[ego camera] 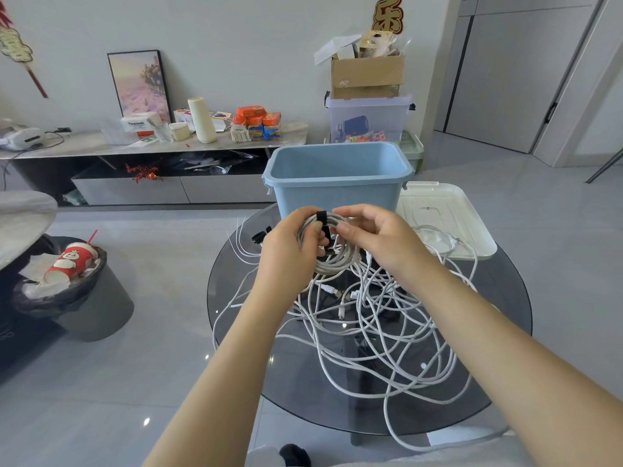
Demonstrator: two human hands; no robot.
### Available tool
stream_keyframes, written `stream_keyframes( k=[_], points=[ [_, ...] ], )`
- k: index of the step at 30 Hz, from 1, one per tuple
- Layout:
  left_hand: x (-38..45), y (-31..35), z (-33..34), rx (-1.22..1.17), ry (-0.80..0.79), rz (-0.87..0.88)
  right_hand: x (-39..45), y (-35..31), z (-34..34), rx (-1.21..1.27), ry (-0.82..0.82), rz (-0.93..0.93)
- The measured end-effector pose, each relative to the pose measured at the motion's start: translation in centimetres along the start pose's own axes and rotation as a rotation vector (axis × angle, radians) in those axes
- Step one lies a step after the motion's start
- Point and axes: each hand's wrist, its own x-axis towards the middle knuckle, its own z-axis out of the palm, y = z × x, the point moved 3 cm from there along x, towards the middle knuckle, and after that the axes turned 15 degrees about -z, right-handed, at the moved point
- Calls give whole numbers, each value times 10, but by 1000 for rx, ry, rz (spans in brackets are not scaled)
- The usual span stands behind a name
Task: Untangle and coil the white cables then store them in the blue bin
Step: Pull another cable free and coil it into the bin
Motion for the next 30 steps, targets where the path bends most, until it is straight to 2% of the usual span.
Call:
stream_keyframes(
  k=[5,9,14,19,23,30],
  points=[
    [1,3,1,107,30,49,-1,1,-1,51,80,-52],
    [2,0,1,14,-66,-99,-2,4,-2,11,78,-109],
    [3,3,1,-58,-127,-147,-2,4,-3,-25,27,-176],
    [5,-3,-5,-249,-292,-260,0,2,-2,-57,-69,-261],
    [5,-4,-4,-265,-359,-304,0,1,-6,-61,-118,-236],
    [6,-3,-2,-253,-380,-296,0,4,-9,-76,-24,-227]
  ],
)
